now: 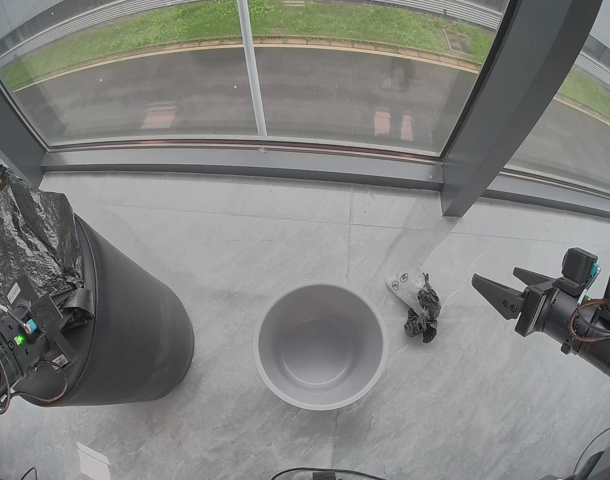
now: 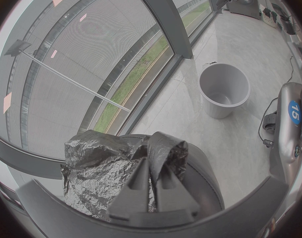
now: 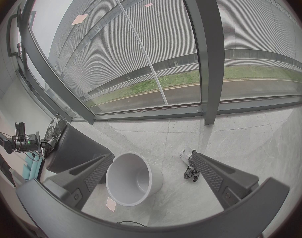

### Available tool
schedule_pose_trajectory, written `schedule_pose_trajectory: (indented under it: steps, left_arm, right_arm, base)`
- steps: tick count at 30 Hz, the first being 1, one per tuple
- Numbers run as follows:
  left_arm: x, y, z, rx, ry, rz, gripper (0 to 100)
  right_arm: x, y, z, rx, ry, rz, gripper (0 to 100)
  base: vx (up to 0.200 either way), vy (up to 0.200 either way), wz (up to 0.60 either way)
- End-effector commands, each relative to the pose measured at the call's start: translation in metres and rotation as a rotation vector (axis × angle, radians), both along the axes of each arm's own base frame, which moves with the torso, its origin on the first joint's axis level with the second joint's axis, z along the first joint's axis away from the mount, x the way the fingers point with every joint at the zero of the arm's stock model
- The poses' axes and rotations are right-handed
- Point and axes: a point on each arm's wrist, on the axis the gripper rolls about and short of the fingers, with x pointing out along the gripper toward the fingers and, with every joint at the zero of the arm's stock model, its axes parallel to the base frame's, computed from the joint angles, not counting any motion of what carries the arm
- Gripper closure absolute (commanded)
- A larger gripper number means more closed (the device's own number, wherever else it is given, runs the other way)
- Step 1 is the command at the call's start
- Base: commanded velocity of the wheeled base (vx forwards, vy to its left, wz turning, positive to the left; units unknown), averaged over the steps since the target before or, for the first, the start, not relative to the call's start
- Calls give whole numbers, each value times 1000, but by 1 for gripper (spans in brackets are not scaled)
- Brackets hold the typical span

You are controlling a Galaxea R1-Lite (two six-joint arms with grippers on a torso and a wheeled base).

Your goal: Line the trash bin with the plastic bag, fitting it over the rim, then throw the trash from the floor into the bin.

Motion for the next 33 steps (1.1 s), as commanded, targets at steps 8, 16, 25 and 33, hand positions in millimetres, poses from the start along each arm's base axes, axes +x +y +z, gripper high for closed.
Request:
schedule_pose_trajectory:
  steps: [8, 16, 25, 33]
  left_arm:
    - [-1, 0, 4, -21, -17, 6, 100]
    - [5, -2, 28, -302, -87, 52, 100]
    - [4, -20, 83, -1174, -42, -76, 100]
    - [-19, -26, 109, -1685, 166, -190, 100]
  right_arm:
    - [-1, 0, 1, 2, -3, 0, 0]
    - [-1, 0, 0, 1, -1, 0, 0]
    - [3, 1, -7, -14, 28, 2, 0]
    - [9, 4, -25, -32, 44, 4, 0]
  base:
    - [0, 0, 0]
    - [0, 0, 0]
    - [0, 0, 0]
    - [0, 0, 0]
